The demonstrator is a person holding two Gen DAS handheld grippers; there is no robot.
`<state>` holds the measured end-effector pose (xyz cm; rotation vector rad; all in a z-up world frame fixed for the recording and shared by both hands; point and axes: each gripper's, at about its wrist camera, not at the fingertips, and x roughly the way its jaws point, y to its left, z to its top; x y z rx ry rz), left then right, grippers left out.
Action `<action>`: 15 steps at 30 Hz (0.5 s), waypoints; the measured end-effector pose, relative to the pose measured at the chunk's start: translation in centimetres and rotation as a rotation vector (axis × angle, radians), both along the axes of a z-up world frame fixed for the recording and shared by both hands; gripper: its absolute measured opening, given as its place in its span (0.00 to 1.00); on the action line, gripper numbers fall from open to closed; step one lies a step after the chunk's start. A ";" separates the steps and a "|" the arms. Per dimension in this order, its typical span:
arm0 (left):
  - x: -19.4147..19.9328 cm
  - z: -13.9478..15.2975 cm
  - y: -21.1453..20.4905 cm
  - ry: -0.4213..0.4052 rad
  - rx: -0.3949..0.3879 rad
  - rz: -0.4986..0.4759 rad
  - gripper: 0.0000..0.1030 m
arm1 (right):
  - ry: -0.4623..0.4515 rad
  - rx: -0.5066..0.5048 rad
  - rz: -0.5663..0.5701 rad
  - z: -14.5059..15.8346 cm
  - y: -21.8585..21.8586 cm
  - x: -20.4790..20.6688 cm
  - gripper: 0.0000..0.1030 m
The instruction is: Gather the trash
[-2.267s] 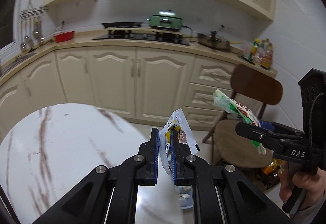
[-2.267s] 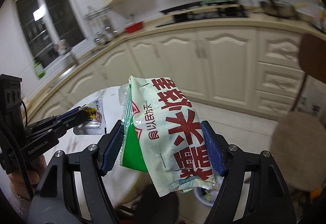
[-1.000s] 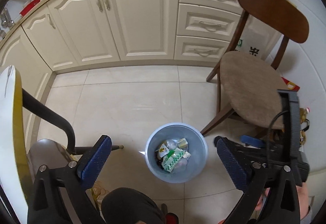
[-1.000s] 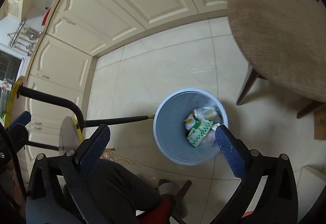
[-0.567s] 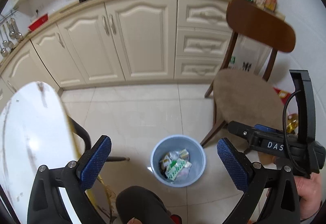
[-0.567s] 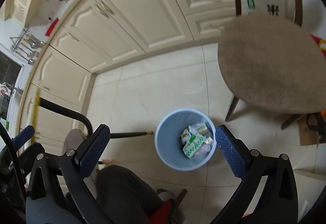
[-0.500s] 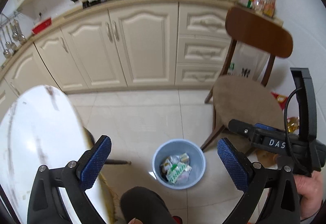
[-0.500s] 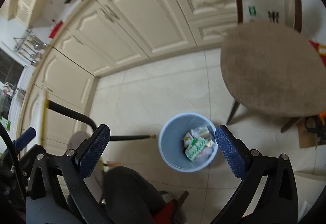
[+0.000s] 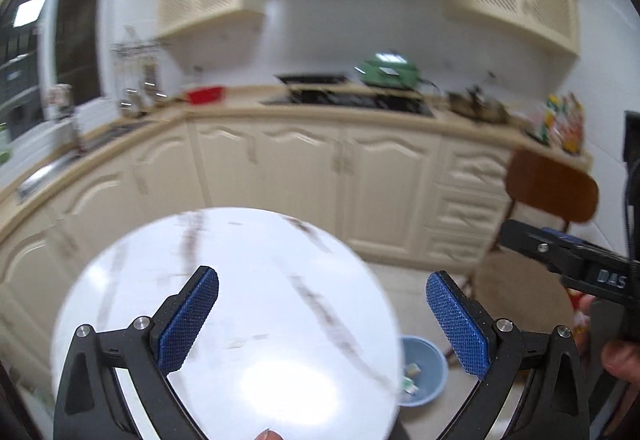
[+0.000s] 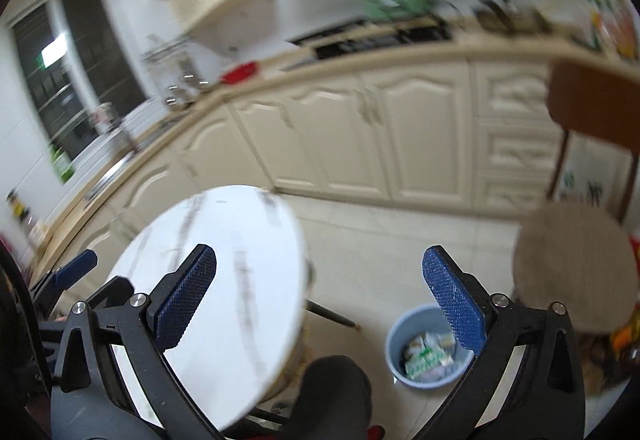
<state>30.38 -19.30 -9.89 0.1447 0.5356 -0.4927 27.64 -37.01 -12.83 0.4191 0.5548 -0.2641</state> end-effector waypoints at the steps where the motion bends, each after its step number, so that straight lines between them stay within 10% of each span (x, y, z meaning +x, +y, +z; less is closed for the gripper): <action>1: -1.2 0.4 1.9 -0.020 -0.008 0.038 0.99 | -0.023 -0.028 0.023 1.3 2.2 0.3 1.00; 15: -16.4 2.9 16.7 -0.203 -0.041 0.388 0.99 | -0.138 -0.305 0.154 8.5 22.6 0.2 1.00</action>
